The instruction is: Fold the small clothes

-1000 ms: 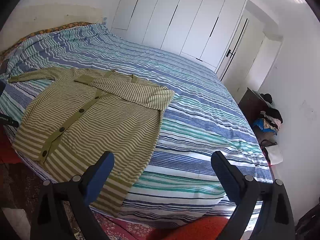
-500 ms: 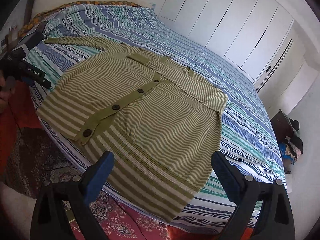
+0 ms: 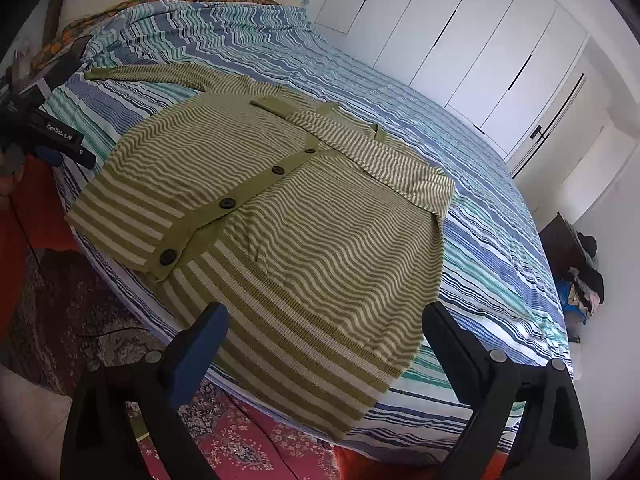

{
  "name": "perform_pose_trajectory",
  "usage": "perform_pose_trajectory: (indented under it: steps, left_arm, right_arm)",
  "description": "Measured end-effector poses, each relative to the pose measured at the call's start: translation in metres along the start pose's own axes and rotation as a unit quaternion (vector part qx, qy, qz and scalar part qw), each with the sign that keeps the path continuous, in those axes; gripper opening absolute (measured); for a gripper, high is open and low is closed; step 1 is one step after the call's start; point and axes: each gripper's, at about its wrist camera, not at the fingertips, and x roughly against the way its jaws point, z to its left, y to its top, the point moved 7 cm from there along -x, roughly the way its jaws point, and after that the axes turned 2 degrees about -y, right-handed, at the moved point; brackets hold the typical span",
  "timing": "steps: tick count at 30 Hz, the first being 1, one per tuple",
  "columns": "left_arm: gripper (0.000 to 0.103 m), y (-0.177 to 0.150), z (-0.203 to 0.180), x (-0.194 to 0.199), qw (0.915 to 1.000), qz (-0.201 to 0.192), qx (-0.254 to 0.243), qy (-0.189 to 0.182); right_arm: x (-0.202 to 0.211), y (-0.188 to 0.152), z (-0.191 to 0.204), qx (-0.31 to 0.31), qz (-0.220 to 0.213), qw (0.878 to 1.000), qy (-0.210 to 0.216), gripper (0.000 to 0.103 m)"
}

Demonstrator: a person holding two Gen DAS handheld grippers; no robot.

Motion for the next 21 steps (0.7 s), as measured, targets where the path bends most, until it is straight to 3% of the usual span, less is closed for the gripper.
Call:
perform_pose_trajectory:
  steps: [21]
  left_arm:
    - [0.093, 0.0004, -0.0023, -0.0038, 1.0000, 0.003, 0.000, 0.002]
  right_arm:
    - [-0.0064, -0.0022, -0.0031, -0.007, 0.005, 1.000, 0.003, 0.097]
